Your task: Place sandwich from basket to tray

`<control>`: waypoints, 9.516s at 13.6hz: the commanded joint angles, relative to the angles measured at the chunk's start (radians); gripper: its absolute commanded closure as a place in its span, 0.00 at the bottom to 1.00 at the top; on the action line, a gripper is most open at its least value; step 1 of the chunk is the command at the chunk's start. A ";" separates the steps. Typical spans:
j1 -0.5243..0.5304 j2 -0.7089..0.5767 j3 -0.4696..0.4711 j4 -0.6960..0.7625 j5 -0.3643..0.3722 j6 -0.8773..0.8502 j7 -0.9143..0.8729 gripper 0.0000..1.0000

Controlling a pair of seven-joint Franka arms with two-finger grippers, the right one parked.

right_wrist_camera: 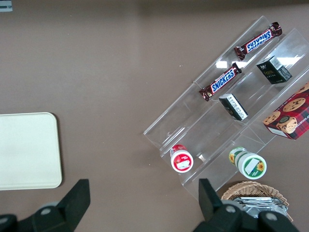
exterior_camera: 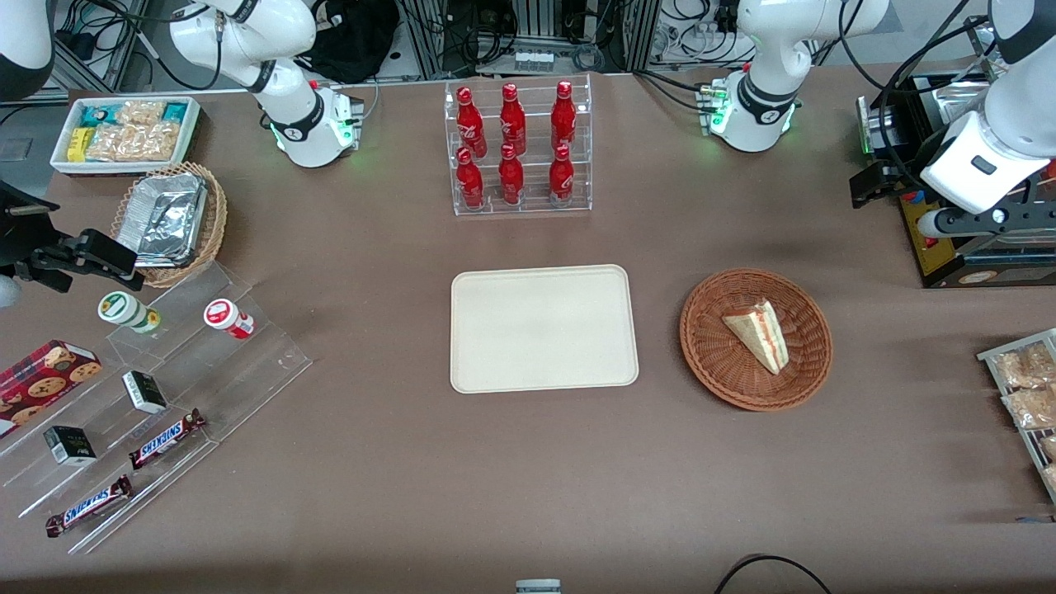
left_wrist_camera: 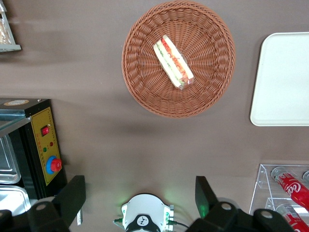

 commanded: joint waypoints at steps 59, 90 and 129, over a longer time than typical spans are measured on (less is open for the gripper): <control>-0.045 0.301 -0.175 -0.327 0.074 0.699 -0.702 0.94; -0.478 0.869 -0.358 0.292 0.325 0.593 -1.083 0.94; -0.018 0.151 -0.277 -0.125 0.103 0.276 -0.463 0.00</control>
